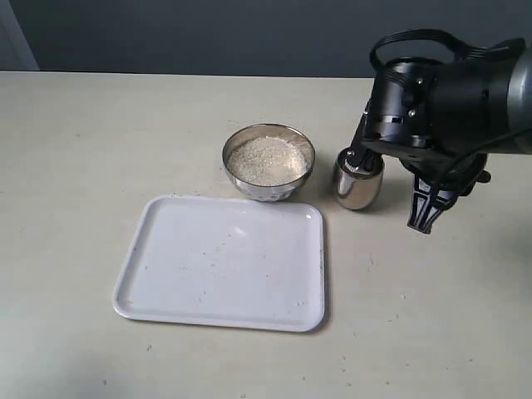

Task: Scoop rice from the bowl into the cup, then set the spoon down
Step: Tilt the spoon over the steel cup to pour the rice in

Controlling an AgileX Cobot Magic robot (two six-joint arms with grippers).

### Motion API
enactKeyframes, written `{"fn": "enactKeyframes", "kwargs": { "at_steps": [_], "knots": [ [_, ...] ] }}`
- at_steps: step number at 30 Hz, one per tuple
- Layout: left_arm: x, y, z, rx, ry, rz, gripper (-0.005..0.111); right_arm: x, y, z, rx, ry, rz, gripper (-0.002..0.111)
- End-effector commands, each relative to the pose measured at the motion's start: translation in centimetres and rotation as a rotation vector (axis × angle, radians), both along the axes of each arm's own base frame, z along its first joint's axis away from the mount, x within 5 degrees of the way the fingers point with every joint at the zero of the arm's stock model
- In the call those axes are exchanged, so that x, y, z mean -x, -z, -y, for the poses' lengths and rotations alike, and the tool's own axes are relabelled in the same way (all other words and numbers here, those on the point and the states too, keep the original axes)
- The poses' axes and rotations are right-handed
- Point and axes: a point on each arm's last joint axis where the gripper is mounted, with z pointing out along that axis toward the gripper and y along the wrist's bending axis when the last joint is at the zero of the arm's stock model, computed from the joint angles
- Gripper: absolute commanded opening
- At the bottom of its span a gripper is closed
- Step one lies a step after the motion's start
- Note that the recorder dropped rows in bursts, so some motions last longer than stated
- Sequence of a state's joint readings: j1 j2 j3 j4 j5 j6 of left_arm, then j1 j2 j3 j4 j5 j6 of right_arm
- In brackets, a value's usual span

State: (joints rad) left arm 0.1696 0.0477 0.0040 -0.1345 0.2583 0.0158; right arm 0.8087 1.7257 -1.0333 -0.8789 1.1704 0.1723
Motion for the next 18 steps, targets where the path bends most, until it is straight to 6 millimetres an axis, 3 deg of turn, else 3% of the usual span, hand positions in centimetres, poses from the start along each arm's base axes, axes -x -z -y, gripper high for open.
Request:
{"fn": "enactKeyframes", "kwargs": {
  "at_steps": [1, 8, 16, 18],
  "knots": [
    [0.00, -0.18, 0.02, 0.004, 0.003, 0.010, 0.001, 0.03, -0.28, -0.22, -0.002, -0.014, 0.042, -0.001],
    [0.00, -0.18, 0.02, 0.004, 0.003, 0.010, 0.001, 0.56, 0.58, -0.07, 0.020, -0.040, 0.074, -0.001],
    [0.00, -0.18, 0.02, 0.004, 0.003, 0.010, 0.001, 0.43, 0.33, -0.05, 0.018, -0.037, 0.102, -0.001],
    [0.00, -0.18, 0.02, 0.004, 0.003, 0.010, 0.001, 0.75, -0.28, -0.05, -0.053, 0.021, 0.113, -0.001]
  ]
}}
